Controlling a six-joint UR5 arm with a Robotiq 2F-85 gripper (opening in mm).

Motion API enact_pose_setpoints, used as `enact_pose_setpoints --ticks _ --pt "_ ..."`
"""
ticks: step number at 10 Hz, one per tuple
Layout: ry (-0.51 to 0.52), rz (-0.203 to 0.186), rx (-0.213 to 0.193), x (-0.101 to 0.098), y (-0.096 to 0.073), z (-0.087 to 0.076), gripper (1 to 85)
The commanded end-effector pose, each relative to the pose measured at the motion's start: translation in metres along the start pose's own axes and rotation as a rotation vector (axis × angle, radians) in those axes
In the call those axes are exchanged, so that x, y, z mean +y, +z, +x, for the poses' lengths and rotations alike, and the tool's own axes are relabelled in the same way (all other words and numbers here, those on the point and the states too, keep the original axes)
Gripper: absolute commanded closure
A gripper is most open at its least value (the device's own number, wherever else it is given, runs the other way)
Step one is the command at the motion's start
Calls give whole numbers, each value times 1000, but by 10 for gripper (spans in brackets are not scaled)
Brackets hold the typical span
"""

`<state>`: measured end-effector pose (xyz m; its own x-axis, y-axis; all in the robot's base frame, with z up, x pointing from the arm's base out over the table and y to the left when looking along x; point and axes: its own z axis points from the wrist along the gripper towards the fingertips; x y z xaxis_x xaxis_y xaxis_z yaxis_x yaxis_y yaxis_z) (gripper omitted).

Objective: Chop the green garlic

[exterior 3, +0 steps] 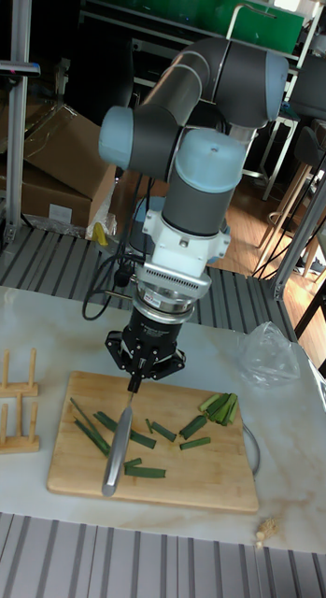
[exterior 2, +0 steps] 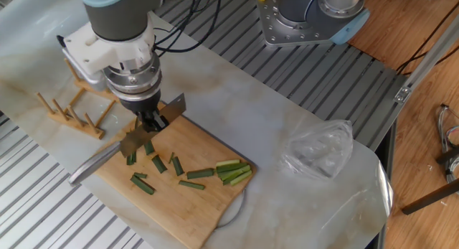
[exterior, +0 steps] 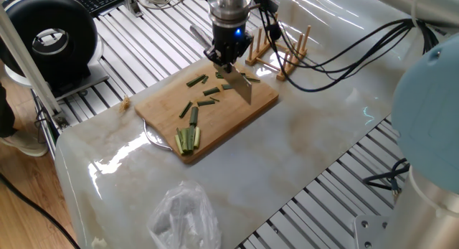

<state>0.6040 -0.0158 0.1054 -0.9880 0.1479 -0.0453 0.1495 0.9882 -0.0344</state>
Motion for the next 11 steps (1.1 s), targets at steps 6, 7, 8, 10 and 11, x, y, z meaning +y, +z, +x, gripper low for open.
enact_pose_setpoints --ticks 6,7,8,10,11 --pt "-33 1 -60 -29 -21 -21 843" --pt "-43 -6 -77 -30 -26 -25 843" --pt "-46 -12 -89 -33 -29 -29 843" --pt "-56 -46 -106 -37 -41 -36 843" --pt "-58 -51 -103 -38 -48 -38 843"
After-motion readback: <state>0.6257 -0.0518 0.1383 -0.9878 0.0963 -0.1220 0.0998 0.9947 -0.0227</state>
